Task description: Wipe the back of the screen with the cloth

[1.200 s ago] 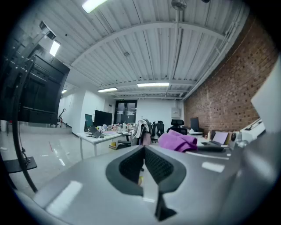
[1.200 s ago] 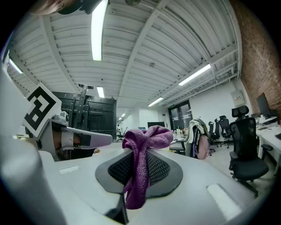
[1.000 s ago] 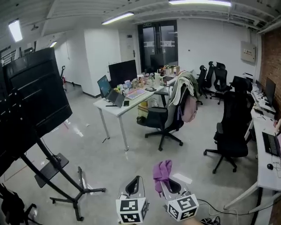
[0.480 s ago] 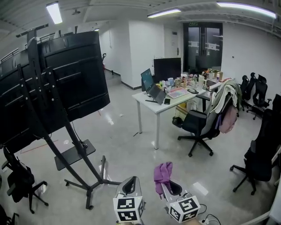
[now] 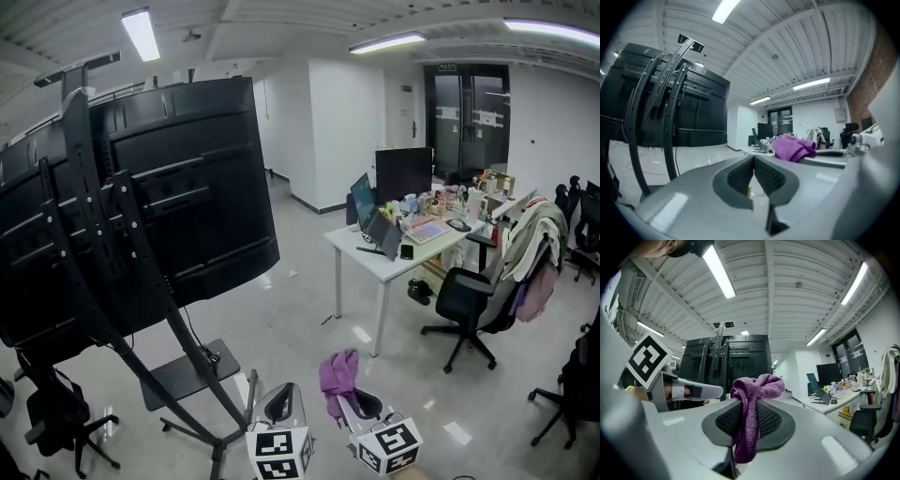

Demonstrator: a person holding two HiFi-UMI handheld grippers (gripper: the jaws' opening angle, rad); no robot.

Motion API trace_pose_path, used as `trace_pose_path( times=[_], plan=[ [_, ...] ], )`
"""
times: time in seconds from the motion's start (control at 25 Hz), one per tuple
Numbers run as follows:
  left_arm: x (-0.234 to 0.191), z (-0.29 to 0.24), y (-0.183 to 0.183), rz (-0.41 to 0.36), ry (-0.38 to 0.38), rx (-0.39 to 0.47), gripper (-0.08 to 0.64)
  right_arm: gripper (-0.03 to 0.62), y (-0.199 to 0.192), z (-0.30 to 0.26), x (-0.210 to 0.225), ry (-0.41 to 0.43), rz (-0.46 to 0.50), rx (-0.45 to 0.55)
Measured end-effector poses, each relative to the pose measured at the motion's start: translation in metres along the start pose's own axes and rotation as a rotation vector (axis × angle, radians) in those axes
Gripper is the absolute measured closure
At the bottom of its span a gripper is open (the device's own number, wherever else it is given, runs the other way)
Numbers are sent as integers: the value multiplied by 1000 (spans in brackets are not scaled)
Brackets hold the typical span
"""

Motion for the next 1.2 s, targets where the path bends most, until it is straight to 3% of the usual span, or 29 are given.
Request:
trace_pose_path(
  times=[0.28,0.52,0.96,1.2],
  plan=[
    [-113,-69,11,5,101,1,552,540,18,-148,-5,97,10,23],
    [-179,-115,9,28,202,-10,552,540,31,-255,-19,199,37,38],
    [-282,-182,-5,65,469,-55,552,540,66,-446,-69,517,145,96],
    [-315,-214,6,98,600,-52,552,540,85,-513,-101,669,165,113]
  ],
)
Point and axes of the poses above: the fingertips, and each gripper's own axes: z backward along the fingers, x to its right, y out of its top, the point moved 1 cm from there along z, backward along the fingers, and after that the axes turned 6 degrees about -z, right-handed, at the moved point
